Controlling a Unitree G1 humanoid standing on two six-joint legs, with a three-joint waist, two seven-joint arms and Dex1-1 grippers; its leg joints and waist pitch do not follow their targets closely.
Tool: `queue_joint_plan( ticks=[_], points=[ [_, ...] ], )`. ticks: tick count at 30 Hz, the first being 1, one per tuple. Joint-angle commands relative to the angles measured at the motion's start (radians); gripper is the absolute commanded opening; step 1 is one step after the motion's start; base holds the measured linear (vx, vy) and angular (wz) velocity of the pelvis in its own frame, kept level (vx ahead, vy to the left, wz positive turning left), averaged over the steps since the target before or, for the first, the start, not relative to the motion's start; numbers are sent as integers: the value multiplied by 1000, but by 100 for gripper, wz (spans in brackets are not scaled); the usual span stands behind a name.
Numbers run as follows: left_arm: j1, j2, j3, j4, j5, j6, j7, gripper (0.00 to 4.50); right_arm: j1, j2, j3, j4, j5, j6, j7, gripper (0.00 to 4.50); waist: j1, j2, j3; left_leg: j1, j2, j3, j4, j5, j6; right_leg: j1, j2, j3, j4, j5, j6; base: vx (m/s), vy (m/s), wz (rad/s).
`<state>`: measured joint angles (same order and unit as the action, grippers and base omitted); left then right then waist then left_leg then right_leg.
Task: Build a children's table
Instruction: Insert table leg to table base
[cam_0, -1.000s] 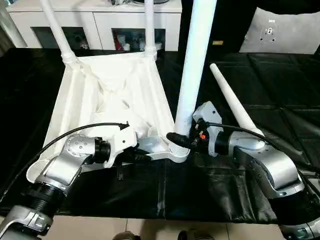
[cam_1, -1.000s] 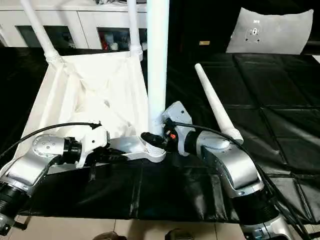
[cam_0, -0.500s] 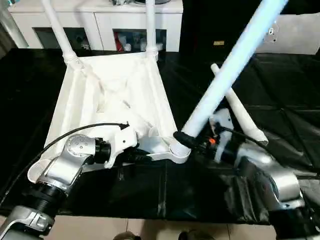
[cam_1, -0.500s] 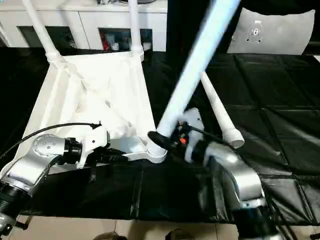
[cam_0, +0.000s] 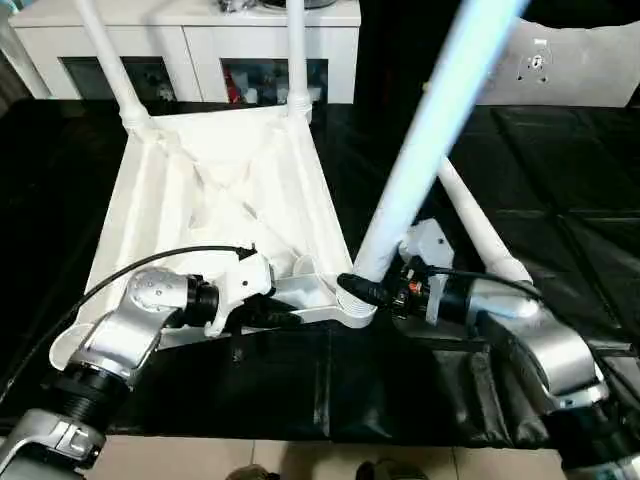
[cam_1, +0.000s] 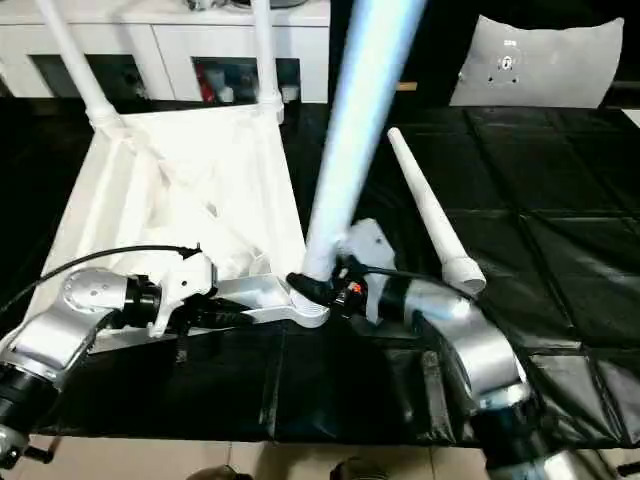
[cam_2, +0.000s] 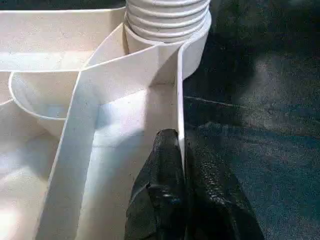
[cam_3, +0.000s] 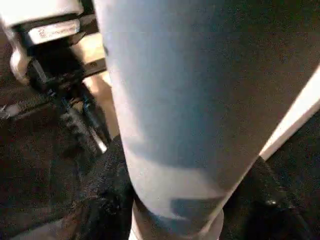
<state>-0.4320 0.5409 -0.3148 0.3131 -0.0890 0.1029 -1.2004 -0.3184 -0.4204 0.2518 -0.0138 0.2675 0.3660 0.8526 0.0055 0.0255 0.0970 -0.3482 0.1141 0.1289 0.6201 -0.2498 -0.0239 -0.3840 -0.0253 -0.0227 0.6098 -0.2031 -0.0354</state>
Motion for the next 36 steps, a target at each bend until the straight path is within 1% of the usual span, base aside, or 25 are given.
queue_joint_plan(
  ticks=[1,3,4,5,7,11,12,14,16,17,18,19,20,22,23,25,26,27,28,29,30,31,34,35,36],
  points=[
    [-43,13,13,-21,-17,-26,-32,0,69,-25,134,122,-68,61,61,191,0,-1,-23,-5,109,-32,-93,-76,83,40,-130,66,-76,-158,-260,0,0,0],
    [-63,13,11,-14,-20,-25,-46,0,72,-24,155,130,-75,58,75,191,0,-1,-22,-3,111,-34,-96,-91,80,41,-131,66,-75,-168,-261,0,0,0],
    [-73,13,10,-12,-22,-23,-55,0,76,-24,167,128,-77,59,83,191,-1,-4,-8,-3,111,-34,-101,-113,78,35,-131,68,-80,-193,-257,0,0,0],
    [-73,13,10,-12,-22,-23,-55,0,76,-24,167,128,-77,59,83,191,-1,-4,-9,-1,111,-35,-101,-124,74,36,-131,69,-81,-209,-255,0,0,0],
    [-109,11,13,15,-19,-27,-71,0,83,-18,192,119,-72,68,108,191,1,-3,3,6,115,-36,-108,-169,57,30,-133,72,-88,-272,-249,0,0,0],
    [-142,16,28,47,-20,-31,-79,0,79,4,204,119,-77,69,108,191,6,-8,19,9,115,-39,-120,-213,37,30,-140,77,-98,-366,-225,0,0,0],
    [-143,23,35,49,-20,-30,-77,0,77,14,201,123,-77,67,103,191,6,-11,18,10,115,-38,-121,-205,38,31,-139,78,-99,-362,-224,0,0,0],
    [-134,38,45,43,-21,-27,-75,0,70,30,190,138,-79,60,85,191,4,-11,20,5,117,-39,-125,-158,46,35,-140,78,-95,-304,-233,0,0,0],
    [-121,48,55,32,-25,-19,-71,0,64,39,183,149,-82,57,73,191,3,-10,20,5,117,-38,-126,-150,50,35,-140,77,-93,-287,-239,0,0,0],
    [-112,53,60,25,-27,-17,-70,0,61,44,180,155,-85,52,66,191,0,-14,16,4,118,-38,-127,-144,51,40,-140,75,-92,-278,-246,0,0,0],
    [-107,56,62,22,-28,-16,-70,0,60,46,178,157,-87,49,63,191,-2,-12,21,3,119,-38,-129,-152,51,37,-141,76,-94,-293,-249,0,0,0],
    [-95,60,67,10,-29,-10,-63,0,57,51,174,163,-91,48,51,191,-3,-11,19,5,120,-38,-129,-156,50,38,-141,76,-95,-299,-251,0,0,0],
    [-78,63,77,-9,-31,4,-49,0,53,59,166,171,-98,48,30,191,-5,-11,23,3,120,-38,-131,-161,47,36,-143,77,-95,-308,-254,0,0,0],
    [-44,62,99,-52,-34,38,-4,0,46,80,143,191,-113,43,-21,191,-10,-11,16,4,122,-38,-131,-166,39,38,-144,78,-95,-322,-256,0,0,0],
    [-13,57,120,-97,-35,74,42,0,41,95,125,205,-124,38,-62,191,-13,-10,19,6,121,-37,-133,-196,32,33,-143,78,-101,-379,-248,0,0,0],
    [38,45,152,-173,-36,136,117,0,32,116,99,224,-141,34,-118,191,-20,-12,15,-2,122,-40,-135,-201,21,39,-145,77,-98,-399,-247,0,0,0],
    [93,29,178,-253,-34,196,182,0,24,135,75,240,-148,32,-161,191,-26,-13,14,-7,123,-42,-137,-201,15,40,-146,76,-97,-408,-244,0,0,0],
    [103,26,182,-267,-33,205,193,0,23,139,71,243,-149,32,-168,191,-31,-12,13,-6,124,-41,-136,-203,15,37,-144,76,-98,-414,-241,0,0,0],
    [162,1,198,-356,-22,264,252,0,13,161,48,260,-152,35,-213,191,-32,-13,12,-4,122,-39,-135,-208,17,34,-141,76,-102,-422,-239,0,0,0],
    [210,-29,202,-438,-12,318,296,0,2,181,29,278,-155,33,-247,191,-42,-15,8,-7,123,-38,-133,-200,16,37,-142,77,-97,-401,-250,0,0,0],
    [235,-53,198,-484,-6,349,323,0,-5,193,18,291,-155,30,-265,191,-46,-22,2,-7,120,-35,-128,-179,28,38,-140,77,-100,-379,-257,0,0,0],
    [243,-61,196,-500,-5,361,333,0,-8,197,15,297,-155,29,-270,191,-49,-21,3,-6,120,-33,-127,-170,34,37,-140,79,-99,-369,-261,0,0,0],
    [279,-111,167,-585,0,428,388,0,-23,215,6,327,-153,14,-289,191,-44,-25,-2,-5,112,-23,-118,-108,68,39,-134,78,-100,-324,-267,0,0,0],
    [285,-134,144,-614,4,456,417,0,-31,226,6,341,-147,15,-293,191,-40,-33,-4,-5,112,-21,-117,-90,79,39,-132,77,-99,-306,-267,0,0,0],
    [283,-142,137,-617,7,462,425,0,-33,229,8,344,-146,15,-293,191,-37,-27,-5,-6,111,-21,-117,-77,85,39,-130,74,-98,-290,-268,0,0,0]
  ],
)
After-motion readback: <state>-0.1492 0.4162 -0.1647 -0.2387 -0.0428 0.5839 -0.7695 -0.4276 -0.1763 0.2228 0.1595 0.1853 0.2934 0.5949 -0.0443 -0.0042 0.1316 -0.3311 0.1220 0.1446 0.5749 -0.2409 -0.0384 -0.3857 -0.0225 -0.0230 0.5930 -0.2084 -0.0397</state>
